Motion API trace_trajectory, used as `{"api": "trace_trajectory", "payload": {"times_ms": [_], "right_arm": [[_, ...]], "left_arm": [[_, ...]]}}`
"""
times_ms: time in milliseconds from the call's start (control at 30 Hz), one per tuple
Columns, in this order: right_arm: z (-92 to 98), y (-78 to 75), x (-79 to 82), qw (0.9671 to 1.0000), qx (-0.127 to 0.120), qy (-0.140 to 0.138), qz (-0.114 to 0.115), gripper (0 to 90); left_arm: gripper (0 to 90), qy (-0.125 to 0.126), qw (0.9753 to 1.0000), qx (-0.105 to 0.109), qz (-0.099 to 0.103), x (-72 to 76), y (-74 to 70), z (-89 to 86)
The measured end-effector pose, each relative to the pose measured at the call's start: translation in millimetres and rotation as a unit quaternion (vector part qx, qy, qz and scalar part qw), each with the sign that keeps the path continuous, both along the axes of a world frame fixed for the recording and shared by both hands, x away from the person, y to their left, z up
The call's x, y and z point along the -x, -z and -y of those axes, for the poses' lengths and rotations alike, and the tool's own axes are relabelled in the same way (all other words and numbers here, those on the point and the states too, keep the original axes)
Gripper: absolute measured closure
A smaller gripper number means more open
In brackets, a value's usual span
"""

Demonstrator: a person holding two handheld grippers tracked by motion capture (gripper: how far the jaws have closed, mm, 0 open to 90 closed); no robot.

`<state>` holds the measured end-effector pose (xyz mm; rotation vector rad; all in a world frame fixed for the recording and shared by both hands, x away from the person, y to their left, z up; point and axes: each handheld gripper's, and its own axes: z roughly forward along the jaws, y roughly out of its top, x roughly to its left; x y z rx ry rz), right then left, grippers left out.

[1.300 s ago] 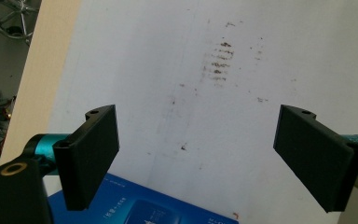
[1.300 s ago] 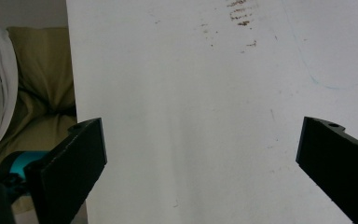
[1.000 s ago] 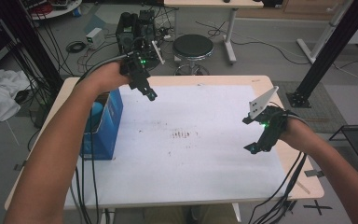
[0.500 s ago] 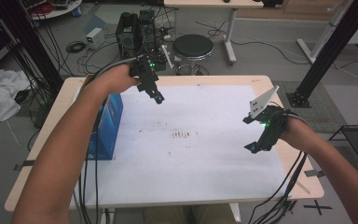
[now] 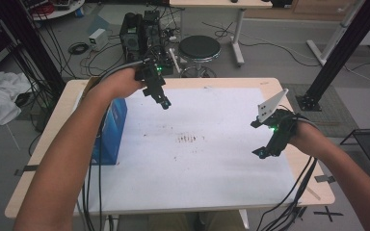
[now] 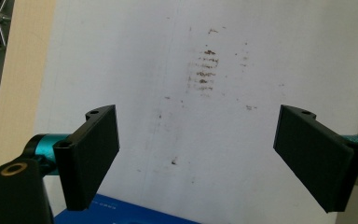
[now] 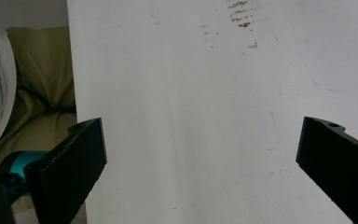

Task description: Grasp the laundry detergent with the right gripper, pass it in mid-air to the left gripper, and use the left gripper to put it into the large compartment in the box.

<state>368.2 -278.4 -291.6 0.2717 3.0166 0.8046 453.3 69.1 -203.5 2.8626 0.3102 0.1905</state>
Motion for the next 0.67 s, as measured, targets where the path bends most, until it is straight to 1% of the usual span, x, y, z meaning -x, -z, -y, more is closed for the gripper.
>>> {"api": "trace_trajectory", "payload": {"times_ms": [33,100,133,167,200,300,500,533,567,600,633,667], "right_arm": [[-0.3,0.3,0.2,1.0,0.0,0.0,0.002,0.6],[-0.4,0.2,0.3,1.0,-0.001,0.0,0.002,0.6],[-0.7,0.0,0.1,1.0,-0.002,-0.002,0.005,0.6],[-1.0,-0.7,0.9,1.0,0.001,0.0,0.001,0.6],[-1.2,-0.6,1.0,1.0,0.001,0.0,0.002,0.6],[-1.8,-1.3,1.2,1.0,0.002,-0.002,0.003,0.6],[-2.1,-1.3,2.2,1.0,0.002,-0.001,0.002,0.6],[-2.0,-1.6,2.5,1.0,0.002,-0.001,0.002,0.6],[-1.9,-1.7,2.5,1.0,0.002,-0.001,0.003,0.6],[-1.9,-1.5,2.6,1.0,0.002,-0.001,0.005,0.6],[-1.9,-1.5,2.6,1.0,0.002,-0.001,0.005,0.6],[-1.5,-1.6,2.7,1.0,0.001,-0.001,0.006,0.6]], "left_arm": [[14.2,0.001,1.0,0.003,-0.004,0.5,-0.1,-0.4],[14.2,0.0,1.0,0.002,0.0,0.9,-0.2,-0.7],[14.2,0.0,1.0,-0.001,0.002,1.3,-1.0,-0.9],[14.2,-0.005,1.0,0.006,0.0,2.2,-0.3,-1.7],[14.2,-0.001,1.0,0.005,-0.002,1.6,-0.6,-2.6],[14.2,-0.001,1.0,0.004,0.001,1.9,-0.8,-3.6],[14.2,-0.003,1.0,0.003,-0.001,2.8,-1.6,-4.8],[14.2,-0.003,1.0,0.008,0.004,3.1,-1.2,-5.4],[14.2,-0.003,1.0,0.003,0.003,3.0,-2.0,-5.4],[14.2,-0.003,1.0,0.003,0.003,3.0,-2.0,-5.4],[14.2,-0.002,1.0,0.004,0.002,2.9,-1.6,-5.7],[14.2,-0.012,0.9998,0.017,0.002,4.2,0.4,-5.4]]}}
